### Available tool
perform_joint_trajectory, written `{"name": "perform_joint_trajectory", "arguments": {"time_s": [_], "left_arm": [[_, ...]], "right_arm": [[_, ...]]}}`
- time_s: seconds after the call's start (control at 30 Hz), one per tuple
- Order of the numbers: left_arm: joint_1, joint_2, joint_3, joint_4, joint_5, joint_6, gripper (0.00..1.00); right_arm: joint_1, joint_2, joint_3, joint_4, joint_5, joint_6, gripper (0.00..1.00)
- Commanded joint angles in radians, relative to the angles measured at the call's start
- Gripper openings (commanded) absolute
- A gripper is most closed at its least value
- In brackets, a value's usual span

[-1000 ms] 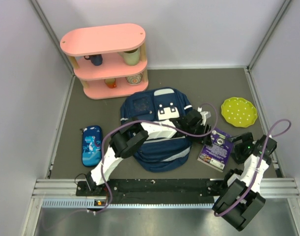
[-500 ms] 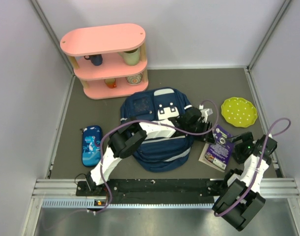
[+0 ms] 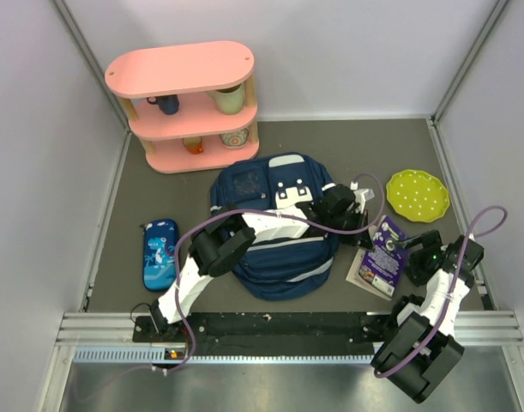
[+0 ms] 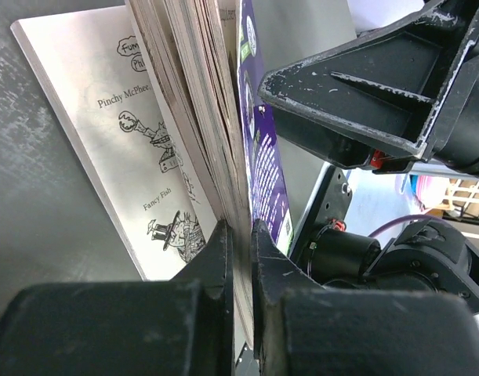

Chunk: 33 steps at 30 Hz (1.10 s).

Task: Pack the student bag
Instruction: Pick up the book from the center of the board.

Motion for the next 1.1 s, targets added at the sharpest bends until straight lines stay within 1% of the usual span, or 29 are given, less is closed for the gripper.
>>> {"name": "perform_joint_trajectory", "arguments": {"time_s": [0.0, 0.07, 0.17, 0.2, 0.23, 0.27, 0.43, 0.47, 0.57, 0.7, 0.83, 0.87, 0.9, 0.97, 1.07], "left_arm": [[-0.026, -0.026, 0.037, 0.019, 0.012, 0.078, 0.00], [-0.024, -0.076, 0.023, 0.026, 0.003, 0.116, 0.00], [-0.023, -0.161, 0.023, 0.019, -0.011, 0.176, 0.00], [-0.021, -0.184, 0.022, 0.014, -0.019, 0.190, 0.00], [-0.015, -0.234, 0.012, 0.016, -0.038, 0.205, 0.00], [-0.010, -0.259, 0.003, 0.020, -0.045, 0.205, 0.00], [0.051, -0.405, -0.069, 0.039, -0.072, 0.202, 0.00], [0.063, -0.423, -0.084, 0.046, -0.081, 0.202, 0.00], [0.103, -0.490, -0.133, 0.075, -0.068, 0.190, 0.00], [0.140, -0.592, -0.167, 0.066, -0.100, 0.207, 0.00], [0.166, -0.664, -0.205, 0.017, -0.149, 0.231, 0.00], [0.172, -0.679, -0.222, 0.025, -0.152, 0.228, 0.00], [0.186, -0.708, -0.257, 0.043, -0.154, 0.224, 0.00], [0.198, -0.733, -0.285, 0.063, -0.151, 0.210, 0.00], [0.209, -0.770, -0.314, 0.079, -0.132, 0.212, 0.00]], "right_arm": [[0.013, 0.009, 0.028, -0.043, -0.092, 0.015, 0.84], [0.013, -0.002, 0.060, -0.082, -0.099, 0.015, 0.85], [0.011, -0.030, 0.155, -0.144, -0.082, 0.007, 0.88], [0.013, -0.033, 0.214, -0.164, -0.073, 0.001, 0.88], [0.013, -0.021, 0.242, -0.194, -0.071, -0.001, 0.89], [0.013, -0.011, 0.278, -0.206, -0.082, 0.010, 0.90], [0.013, 0.024, 0.316, -0.192, -0.195, 0.042, 0.92], [0.016, 0.025, 0.321, -0.179, -0.253, 0.053, 0.92], [0.039, 0.021, 0.318, -0.122, -0.345, 0.088, 0.93], [0.083, -0.017, 0.330, -0.067, -0.389, 0.119, 0.94], [0.139, -0.079, 0.310, 0.077, -0.453, 0.212, 0.95], [0.151, -0.094, 0.284, 0.195, -0.494, 0.282, 0.95], [0.171, -0.108, 0.275, 0.235, -0.507, 0.312, 0.95], [0.201, -0.143, 0.260, 0.307, -0.502, 0.346, 0.96], [0.267, -0.140, 0.253, 0.369, -0.508, 0.361, 0.97]]}}
